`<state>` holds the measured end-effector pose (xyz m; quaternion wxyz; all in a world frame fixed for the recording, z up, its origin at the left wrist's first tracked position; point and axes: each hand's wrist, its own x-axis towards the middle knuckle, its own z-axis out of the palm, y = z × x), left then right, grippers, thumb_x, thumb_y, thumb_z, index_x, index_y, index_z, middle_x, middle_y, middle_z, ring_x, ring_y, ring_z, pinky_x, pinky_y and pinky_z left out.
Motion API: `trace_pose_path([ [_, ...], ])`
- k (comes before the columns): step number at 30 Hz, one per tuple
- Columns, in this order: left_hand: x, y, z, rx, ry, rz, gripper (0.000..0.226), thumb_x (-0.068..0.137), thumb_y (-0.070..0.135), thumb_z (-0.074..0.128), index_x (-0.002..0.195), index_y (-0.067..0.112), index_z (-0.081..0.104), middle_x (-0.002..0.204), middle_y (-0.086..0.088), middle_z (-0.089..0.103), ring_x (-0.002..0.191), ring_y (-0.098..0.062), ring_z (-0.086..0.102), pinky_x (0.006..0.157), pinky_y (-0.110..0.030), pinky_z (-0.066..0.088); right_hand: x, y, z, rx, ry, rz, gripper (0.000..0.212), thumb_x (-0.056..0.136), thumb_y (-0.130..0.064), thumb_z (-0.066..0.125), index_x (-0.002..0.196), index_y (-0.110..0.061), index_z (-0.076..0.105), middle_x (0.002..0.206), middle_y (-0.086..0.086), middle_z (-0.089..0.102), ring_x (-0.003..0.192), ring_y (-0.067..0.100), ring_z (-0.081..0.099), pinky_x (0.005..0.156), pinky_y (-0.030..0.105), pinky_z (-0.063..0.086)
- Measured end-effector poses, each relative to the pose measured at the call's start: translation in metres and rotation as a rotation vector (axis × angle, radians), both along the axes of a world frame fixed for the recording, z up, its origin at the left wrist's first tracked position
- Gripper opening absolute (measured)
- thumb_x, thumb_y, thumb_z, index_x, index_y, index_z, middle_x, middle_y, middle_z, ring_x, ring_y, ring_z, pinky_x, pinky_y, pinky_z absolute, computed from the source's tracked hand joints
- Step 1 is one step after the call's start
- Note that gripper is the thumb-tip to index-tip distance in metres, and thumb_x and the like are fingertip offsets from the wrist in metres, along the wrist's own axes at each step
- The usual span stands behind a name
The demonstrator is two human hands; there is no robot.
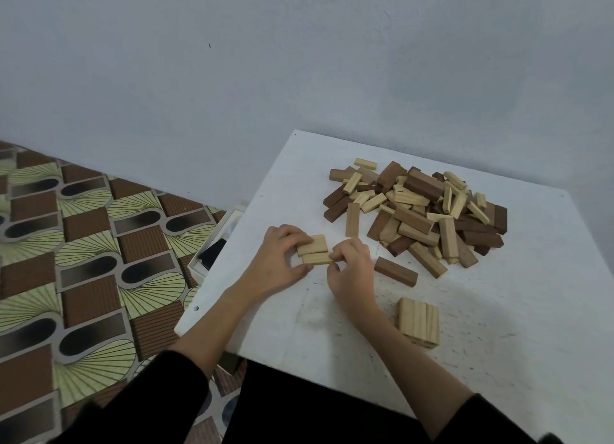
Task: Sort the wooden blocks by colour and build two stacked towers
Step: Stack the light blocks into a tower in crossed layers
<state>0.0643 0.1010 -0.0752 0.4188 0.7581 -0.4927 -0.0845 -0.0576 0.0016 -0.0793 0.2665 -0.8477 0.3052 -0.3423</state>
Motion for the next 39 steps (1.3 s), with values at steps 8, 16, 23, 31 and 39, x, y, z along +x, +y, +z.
trace_pose_path([
  [8,-0.001,0.002,0.003,-0.039,0.007,0.027,0.041,0.067,0.015,0.084,0.104,0.01,0.069,0.109,0.002,0.058,0.102,-0.012,0.044,0.086,-0.003,0.03,0.0,0.006,0.002,-0.011,0.04,0.034,0.033,0.06,0.018,0.056,0.087,-0.001,0.058,0.088,0.008,0.057,0.08,0.02,0.044,0.067,0.021,0.037],
  [16,-0.002,0.001,0.005,-0.064,0.048,0.067,0.025,0.072,0.005,0.079,0.096,0.009,0.071,0.098,0.002,0.062,0.094,-0.013,0.048,0.077,-0.006,0.037,0.0,-0.002,0.009,-0.057,-0.006,-0.047,0.039,0.062,0.023,0.051,0.089,-0.003,0.063,0.088,0.008,0.058,0.083,0.022,0.042,0.072,0.028,0.036],
  [23,-0.004,0.004,0.006,-0.1,0.134,0.092,0.03,0.073,-0.004,0.075,0.1,0.009,0.069,0.092,0.009,0.062,0.089,-0.005,0.052,0.076,-0.005,0.039,0.014,-0.015,0.019,0.013,0.057,0.008,0.034,0.073,0.019,0.047,0.097,0.003,0.063,0.097,0.013,0.06,0.088,0.019,0.036,0.068,0.017,0.027],
  [31,-0.001,0.005,0.001,-0.158,0.182,0.002,0.026,0.063,0.008,0.078,0.088,0.005,0.072,0.103,-0.004,0.062,0.096,-0.012,0.059,0.081,-0.014,0.048,0.019,-0.023,0.016,0.099,0.151,0.116,0.012,0.084,0.0,0.057,0.093,0.0,0.066,0.096,0.012,0.058,0.088,0.016,0.039,0.084,0.035,0.037],
  [39,-0.001,0.005,0.0,-0.15,0.18,-0.011,0.006,0.066,0.013,0.077,0.071,0.012,0.073,0.1,0.005,0.064,0.097,-0.012,0.06,0.084,-0.027,0.051,0.012,-0.016,0.009,0.047,0.147,0.167,0.028,0.069,-0.005,0.058,0.094,0.004,0.065,0.094,0.016,0.06,0.087,0.034,0.054,0.08,0.03,0.033],
])
